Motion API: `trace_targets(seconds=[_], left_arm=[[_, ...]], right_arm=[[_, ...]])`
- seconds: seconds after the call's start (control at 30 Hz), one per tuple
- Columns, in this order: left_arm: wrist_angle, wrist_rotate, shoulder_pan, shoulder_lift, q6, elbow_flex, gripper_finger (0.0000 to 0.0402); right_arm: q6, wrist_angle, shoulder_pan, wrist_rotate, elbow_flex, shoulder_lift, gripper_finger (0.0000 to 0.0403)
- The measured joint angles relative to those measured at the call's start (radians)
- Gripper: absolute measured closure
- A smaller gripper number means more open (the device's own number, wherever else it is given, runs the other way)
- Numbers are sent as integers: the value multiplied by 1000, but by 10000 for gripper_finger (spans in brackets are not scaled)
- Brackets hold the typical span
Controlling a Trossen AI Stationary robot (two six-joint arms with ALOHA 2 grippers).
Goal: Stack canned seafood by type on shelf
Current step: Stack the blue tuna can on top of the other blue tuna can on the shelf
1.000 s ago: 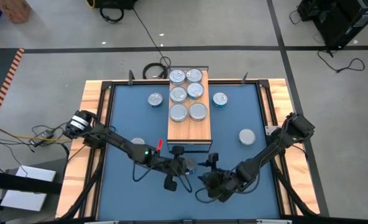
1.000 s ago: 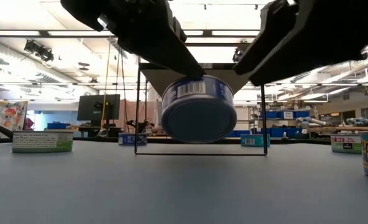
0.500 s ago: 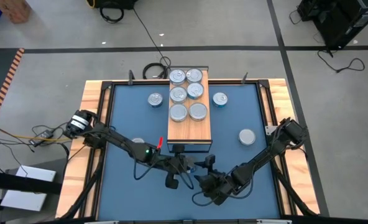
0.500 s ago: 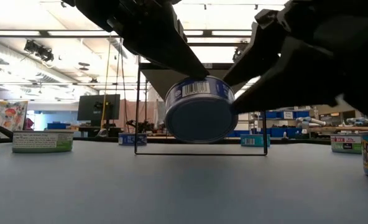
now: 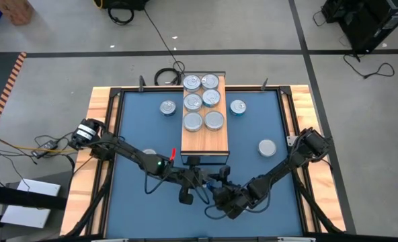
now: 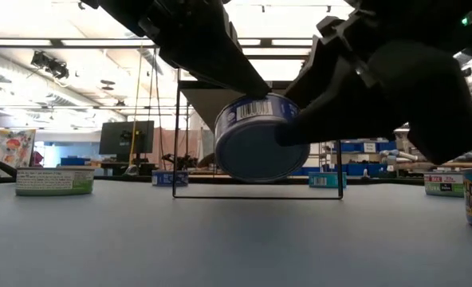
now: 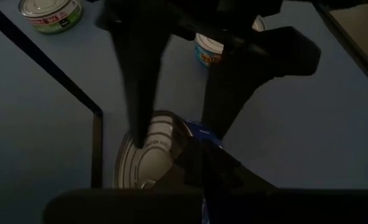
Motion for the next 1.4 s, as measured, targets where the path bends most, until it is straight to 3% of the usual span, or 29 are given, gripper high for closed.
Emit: trace_targets(seconds=[0.2,0.23,0.63,0.87,1.07,1.4], left_arm=[[18,3,0,-1,0,1,392],[22,10,-1,-1,0,1,387],[-78,9,-63,-92,-24,1,295],[-54,-91,-163,-173,-30,-71,262],[189,-102,-193,-201,-84,-233,261],[554,-21,-193,-348,-109,-453,274]], right_arm=[[-2,37,13,-19,0,0,273],[-6,39,16,-19,0,0,278],[-13,39,36,-19,0,-2,278],[-11,38,37,-56,4,-3,278],[-28,1,37,-103,49,-3,278],[-68,-348,37,-160,242,-4,278]])
